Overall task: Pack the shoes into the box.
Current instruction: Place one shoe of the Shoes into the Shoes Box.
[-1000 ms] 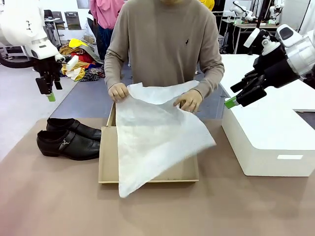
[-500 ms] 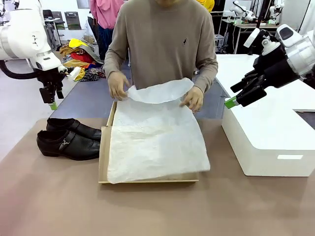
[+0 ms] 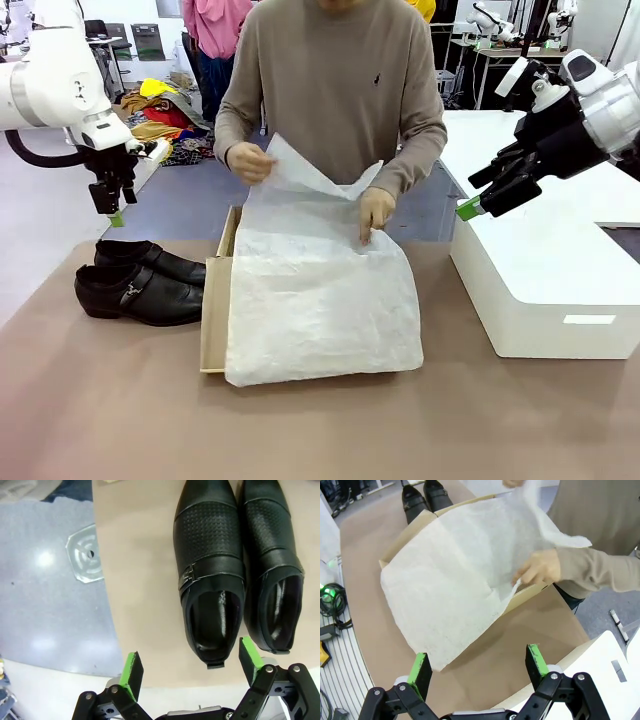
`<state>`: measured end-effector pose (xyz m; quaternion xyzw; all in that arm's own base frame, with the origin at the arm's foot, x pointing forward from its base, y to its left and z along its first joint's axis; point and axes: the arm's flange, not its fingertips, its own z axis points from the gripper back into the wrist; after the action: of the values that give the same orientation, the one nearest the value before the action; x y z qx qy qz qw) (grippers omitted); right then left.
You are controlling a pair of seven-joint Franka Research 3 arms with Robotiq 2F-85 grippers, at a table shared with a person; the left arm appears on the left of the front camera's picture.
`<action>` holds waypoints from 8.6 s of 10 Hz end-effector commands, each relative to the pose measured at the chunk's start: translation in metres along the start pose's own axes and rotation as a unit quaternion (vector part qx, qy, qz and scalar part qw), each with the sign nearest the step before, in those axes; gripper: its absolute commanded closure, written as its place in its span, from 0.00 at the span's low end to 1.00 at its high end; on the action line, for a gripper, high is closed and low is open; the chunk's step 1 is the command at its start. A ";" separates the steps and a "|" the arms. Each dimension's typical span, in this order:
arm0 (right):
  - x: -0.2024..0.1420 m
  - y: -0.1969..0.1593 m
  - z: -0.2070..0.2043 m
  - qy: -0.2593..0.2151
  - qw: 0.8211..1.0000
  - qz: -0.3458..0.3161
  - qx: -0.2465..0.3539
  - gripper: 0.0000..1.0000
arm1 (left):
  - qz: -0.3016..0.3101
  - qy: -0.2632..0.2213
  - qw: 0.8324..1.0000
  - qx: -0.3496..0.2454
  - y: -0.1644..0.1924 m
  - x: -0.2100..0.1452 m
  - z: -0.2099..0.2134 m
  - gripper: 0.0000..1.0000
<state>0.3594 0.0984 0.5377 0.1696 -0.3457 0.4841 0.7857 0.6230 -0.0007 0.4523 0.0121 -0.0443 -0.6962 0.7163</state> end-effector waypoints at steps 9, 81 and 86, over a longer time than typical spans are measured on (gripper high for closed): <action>0.000 -0.002 -0.001 -0.009 1.000 0.005 0.006 0.00 | 0.003 0.012 1.000 -0.016 0.026 -0.004 -0.023 0.00; 0.000 -0.002 -0.001 -0.009 1.000 0.005 0.006 0.00 | 0.054 0.033 0.997 0.049 -0.004 -0.044 0.066 1.00; 0.000 -0.002 -0.001 -0.009 1.000 0.005 0.006 0.00 | 0.073 0.035 0.996 0.045 -0.021 0.018 0.114 1.00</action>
<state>0.3594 0.0984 0.5375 0.1697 -0.3453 0.4840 0.7859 0.5957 -0.0064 0.5600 0.0625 -0.0504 -0.6439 0.7609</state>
